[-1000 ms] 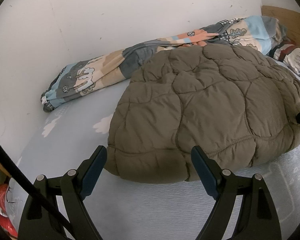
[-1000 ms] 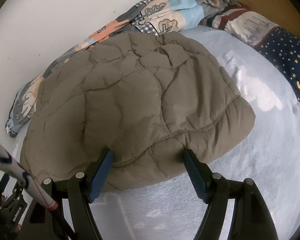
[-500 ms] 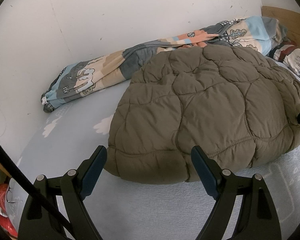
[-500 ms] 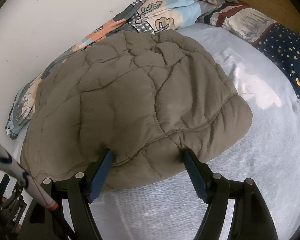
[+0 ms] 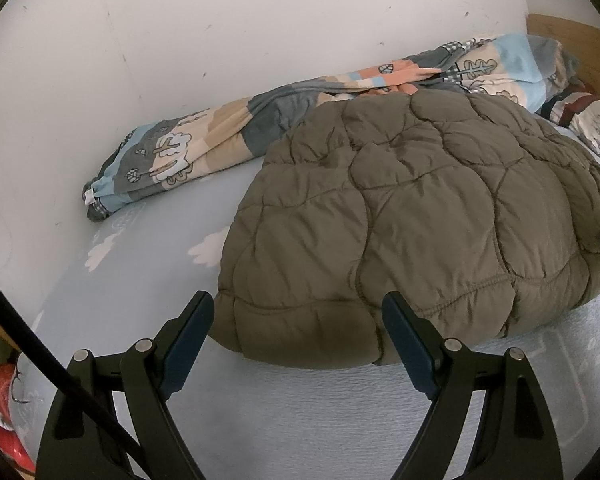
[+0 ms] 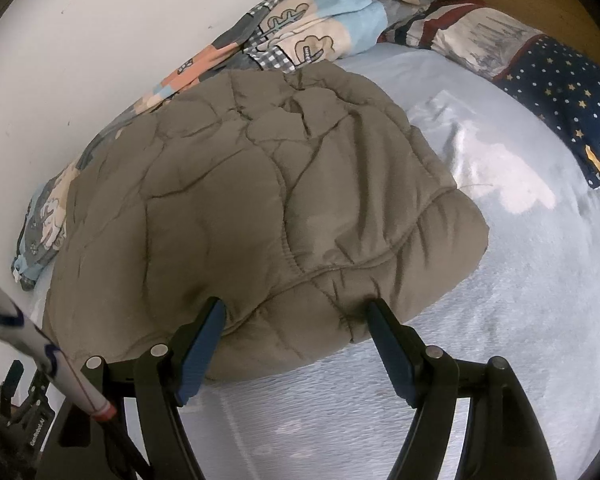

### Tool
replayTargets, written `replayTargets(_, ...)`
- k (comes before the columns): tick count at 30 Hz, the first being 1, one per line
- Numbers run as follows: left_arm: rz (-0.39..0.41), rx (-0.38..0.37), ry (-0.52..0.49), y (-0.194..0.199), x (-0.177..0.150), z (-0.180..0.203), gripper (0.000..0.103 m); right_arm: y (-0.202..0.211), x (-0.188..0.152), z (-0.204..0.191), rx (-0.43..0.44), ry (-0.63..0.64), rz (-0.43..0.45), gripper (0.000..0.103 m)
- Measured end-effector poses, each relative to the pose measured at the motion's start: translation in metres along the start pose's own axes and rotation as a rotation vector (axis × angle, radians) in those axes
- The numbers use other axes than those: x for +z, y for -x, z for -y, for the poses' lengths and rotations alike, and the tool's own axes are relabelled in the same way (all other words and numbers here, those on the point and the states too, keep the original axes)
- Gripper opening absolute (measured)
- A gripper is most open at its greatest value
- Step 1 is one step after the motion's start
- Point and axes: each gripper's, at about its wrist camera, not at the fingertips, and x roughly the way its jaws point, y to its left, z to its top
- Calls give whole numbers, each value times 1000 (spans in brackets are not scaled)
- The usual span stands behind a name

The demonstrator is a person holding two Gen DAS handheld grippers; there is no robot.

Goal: Fold large clothes

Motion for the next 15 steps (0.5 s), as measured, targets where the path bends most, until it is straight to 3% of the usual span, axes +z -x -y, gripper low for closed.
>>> replayTargets(15,7,1,5,1,0,0,86,1,0,-4,-10,19,7,78)
